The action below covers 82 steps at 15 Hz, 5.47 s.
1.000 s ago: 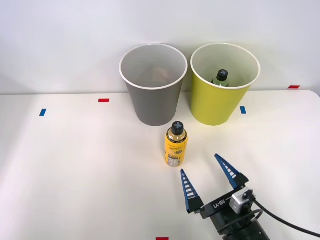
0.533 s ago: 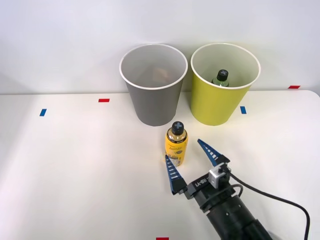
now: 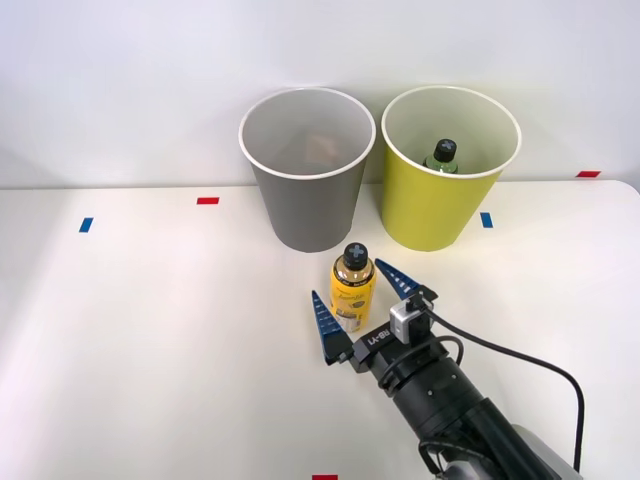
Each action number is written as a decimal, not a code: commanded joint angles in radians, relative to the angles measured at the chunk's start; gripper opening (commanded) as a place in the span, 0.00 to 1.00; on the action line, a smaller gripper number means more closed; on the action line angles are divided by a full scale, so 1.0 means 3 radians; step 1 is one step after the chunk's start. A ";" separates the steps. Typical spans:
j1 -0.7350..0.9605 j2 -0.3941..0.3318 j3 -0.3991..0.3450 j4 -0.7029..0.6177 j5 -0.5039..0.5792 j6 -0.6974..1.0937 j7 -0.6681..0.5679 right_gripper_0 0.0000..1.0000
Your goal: Put cans in the gray bin, plastic bottles in the light green bin
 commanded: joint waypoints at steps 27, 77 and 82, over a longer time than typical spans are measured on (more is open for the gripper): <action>0.0433 0.0219 -0.0167 -0.0578 0.0026 0.0246 0.0081 0.00; -0.2041 0.0546 -0.2059 0.0072 -0.0444 0.1791 0.0081 1.00; -0.1269 0.0531 -0.1941 -0.0701 -0.0623 0.1750 0.0086 1.00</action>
